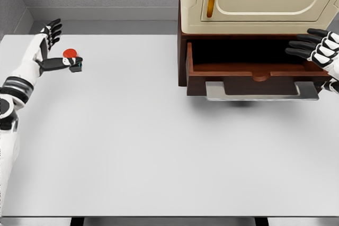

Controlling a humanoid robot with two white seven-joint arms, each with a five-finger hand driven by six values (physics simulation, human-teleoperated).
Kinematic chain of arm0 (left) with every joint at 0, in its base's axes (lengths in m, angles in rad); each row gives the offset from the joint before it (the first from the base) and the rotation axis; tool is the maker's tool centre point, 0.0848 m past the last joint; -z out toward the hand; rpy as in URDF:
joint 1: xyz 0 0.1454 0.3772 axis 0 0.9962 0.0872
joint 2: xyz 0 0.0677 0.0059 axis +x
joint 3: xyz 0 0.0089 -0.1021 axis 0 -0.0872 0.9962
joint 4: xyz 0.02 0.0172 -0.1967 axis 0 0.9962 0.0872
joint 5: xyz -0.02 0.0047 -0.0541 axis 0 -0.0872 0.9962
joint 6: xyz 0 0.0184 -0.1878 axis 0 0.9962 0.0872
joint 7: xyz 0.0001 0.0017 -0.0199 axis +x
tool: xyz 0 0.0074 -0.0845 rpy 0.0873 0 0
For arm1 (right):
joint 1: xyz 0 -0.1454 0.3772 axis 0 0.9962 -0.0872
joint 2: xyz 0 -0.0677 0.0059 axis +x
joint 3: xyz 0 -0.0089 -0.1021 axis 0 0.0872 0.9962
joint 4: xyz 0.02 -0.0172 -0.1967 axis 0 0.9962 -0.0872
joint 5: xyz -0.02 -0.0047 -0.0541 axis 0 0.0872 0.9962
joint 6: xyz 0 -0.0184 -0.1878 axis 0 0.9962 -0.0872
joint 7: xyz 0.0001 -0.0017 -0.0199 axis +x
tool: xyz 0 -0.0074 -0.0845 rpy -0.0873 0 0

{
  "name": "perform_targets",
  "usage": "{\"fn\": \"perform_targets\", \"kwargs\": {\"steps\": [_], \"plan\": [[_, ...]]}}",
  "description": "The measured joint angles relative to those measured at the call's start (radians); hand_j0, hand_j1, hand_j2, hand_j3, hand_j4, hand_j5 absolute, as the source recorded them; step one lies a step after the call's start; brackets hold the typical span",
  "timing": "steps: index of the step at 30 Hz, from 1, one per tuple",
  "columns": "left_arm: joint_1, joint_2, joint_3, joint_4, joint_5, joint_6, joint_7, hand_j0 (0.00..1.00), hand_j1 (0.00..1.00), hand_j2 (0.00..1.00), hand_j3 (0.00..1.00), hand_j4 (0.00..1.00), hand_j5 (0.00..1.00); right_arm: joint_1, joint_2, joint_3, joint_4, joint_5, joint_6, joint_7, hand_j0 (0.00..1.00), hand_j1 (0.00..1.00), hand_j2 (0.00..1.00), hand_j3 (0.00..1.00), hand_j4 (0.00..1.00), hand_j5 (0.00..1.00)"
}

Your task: Put the switch into the drawer with left arm, and close the drawer with right arm

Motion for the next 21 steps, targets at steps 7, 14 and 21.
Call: {"fn": "perform_targets", "kwargs": {"steps": [7, 14, 21], "plan": [[-0.064, -0.021, 0.007, 0.111, -0.037, 0.0, 0.002, 1.0, 1.0, 1.0, 1.0, 1.0, 1.0, 0.002, 0.002, 0.0, 0.0, 0.0, 0.0, 0.0, 1.0, 1.0, 1.0, 1.0, 1.0, 1.0], [-0.084, -0.05, 0.012, 0.167, -0.078, 0.002, 0.03, 1.0, 1.0, 1.0, 1.0, 1.0, 1.0, 0.003, 0.001, 0.0, 0.004, 0.003, 0.0, 0.0, 1.0, 1.0, 1.0, 1.0, 1.0, 1.0], [-0.101, -0.062, 0.01, 0.232, -0.122, 0.002, 0.068, 1.0, 1.0, 1.0, 1.0, 1.0, 1.0, 0.005, -0.001, 0.0, 0.008, 0.003, 0.0, 0.0, 1.0, 1.0, 1.0, 1.0, 1.0, 1.0]]}}
